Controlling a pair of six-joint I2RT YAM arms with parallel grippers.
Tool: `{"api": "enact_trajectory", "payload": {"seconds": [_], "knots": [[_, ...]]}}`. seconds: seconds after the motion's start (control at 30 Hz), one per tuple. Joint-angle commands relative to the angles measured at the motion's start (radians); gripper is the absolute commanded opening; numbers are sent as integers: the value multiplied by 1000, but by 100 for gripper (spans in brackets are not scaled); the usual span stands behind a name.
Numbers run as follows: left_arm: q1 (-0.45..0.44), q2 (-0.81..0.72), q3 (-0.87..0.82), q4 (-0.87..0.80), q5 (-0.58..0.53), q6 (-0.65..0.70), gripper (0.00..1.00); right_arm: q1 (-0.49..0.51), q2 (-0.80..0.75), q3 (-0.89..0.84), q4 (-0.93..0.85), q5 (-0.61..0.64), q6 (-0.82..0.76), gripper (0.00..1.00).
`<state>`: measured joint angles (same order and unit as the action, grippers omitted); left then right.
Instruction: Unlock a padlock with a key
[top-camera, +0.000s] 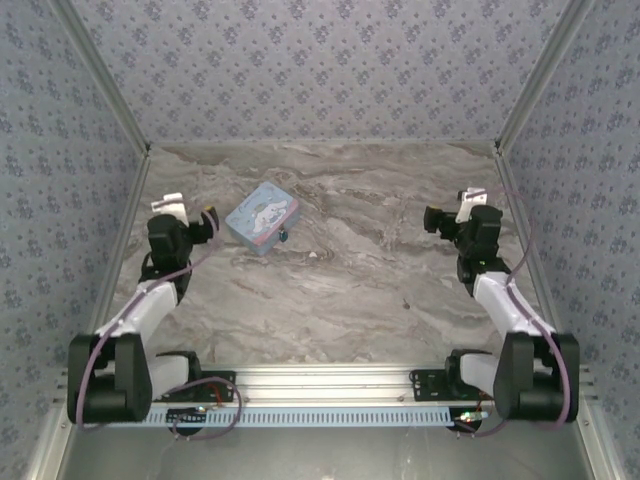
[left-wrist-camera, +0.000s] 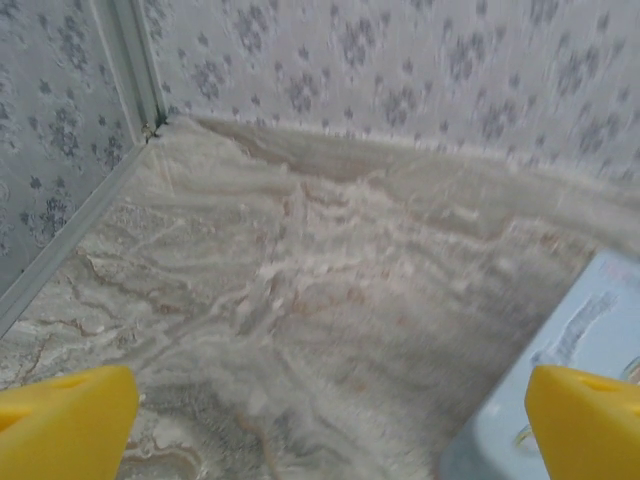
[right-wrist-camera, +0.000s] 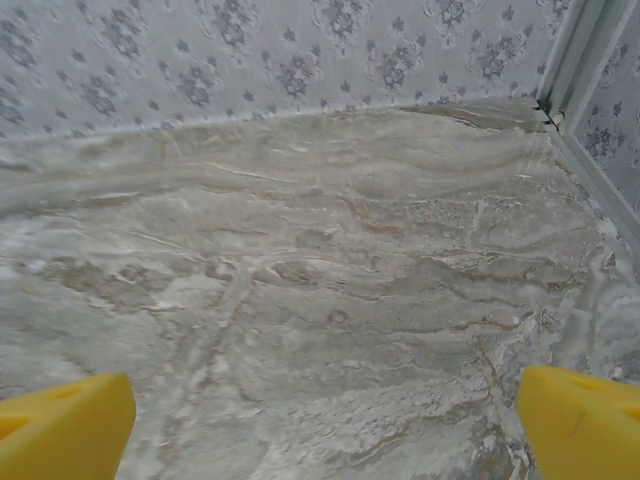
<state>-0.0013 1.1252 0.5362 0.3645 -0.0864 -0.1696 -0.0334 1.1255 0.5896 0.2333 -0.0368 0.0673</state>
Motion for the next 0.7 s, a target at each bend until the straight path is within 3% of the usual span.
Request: {"api": "enact_trajectory", "payload": {"seconds": [0.0, 0.17, 0.33, 0.5, 0.67], "knots": [[-1, -61, 106, -309, 43, -226, 99, 41, -80, 56, -346, -21, 124, 100], [-85, -107, 151, -408, 183, -393, 99, 185, -135, 112, -690, 5, 308, 88], [-299, -72, 148, -366, 174, -438, 99, 345, -92, 98, -912, 63, 420, 78], [-426, 20, 175, -302, 146, -440, 100, 366, -51, 23, -931, 14, 509, 62], [-482, 105, 220, -285, 140, -408, 99, 382, 10, 13, -905, -13, 594, 56]]}}
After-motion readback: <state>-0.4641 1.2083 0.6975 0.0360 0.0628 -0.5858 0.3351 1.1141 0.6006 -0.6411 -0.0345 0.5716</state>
